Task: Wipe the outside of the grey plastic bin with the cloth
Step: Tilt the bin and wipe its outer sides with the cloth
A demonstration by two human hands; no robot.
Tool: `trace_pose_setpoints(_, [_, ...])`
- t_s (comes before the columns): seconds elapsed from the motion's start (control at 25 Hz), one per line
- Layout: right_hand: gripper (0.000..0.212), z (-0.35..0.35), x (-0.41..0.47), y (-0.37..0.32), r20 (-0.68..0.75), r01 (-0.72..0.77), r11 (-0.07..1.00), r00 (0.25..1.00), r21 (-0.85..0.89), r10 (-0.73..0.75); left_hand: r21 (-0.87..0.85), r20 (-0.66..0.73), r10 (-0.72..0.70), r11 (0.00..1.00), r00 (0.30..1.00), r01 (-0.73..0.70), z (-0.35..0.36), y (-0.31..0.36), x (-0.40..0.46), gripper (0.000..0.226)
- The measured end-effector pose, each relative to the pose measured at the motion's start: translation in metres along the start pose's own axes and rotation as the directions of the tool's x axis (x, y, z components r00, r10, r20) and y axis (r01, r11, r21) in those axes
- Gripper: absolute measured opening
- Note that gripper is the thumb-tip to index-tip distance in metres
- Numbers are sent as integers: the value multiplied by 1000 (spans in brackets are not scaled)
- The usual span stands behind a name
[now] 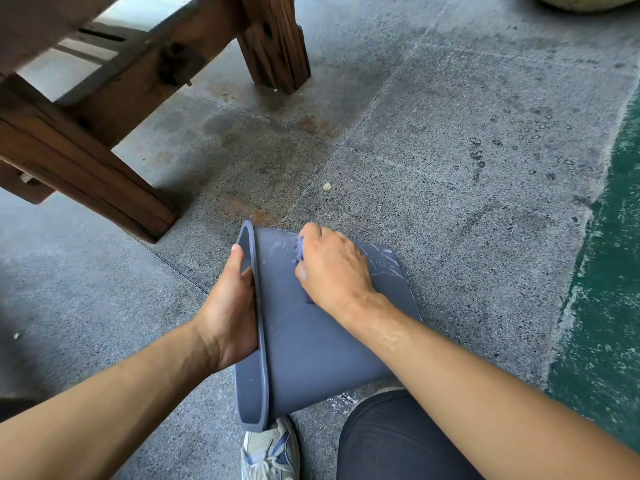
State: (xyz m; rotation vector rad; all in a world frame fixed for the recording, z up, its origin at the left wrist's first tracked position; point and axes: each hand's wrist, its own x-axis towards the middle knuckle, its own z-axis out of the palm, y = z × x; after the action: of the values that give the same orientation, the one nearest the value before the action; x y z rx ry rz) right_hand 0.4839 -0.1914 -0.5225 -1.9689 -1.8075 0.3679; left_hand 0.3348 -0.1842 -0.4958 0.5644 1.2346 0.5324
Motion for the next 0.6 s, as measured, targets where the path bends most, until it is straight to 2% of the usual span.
trace_pose_setpoints(0.36, [19, 10, 10, 63, 25, -67, 995, 997, -69, 69, -43, -67, -75, 996, 995, 73, -3, 3, -6, 83])
trace_pose_setpoints(0.6, [16, 13, 11, 104, 65, -116, 984, 990, -136, 126, -4, -120, -59, 998, 991, 59, -9, 7, -9, 91])
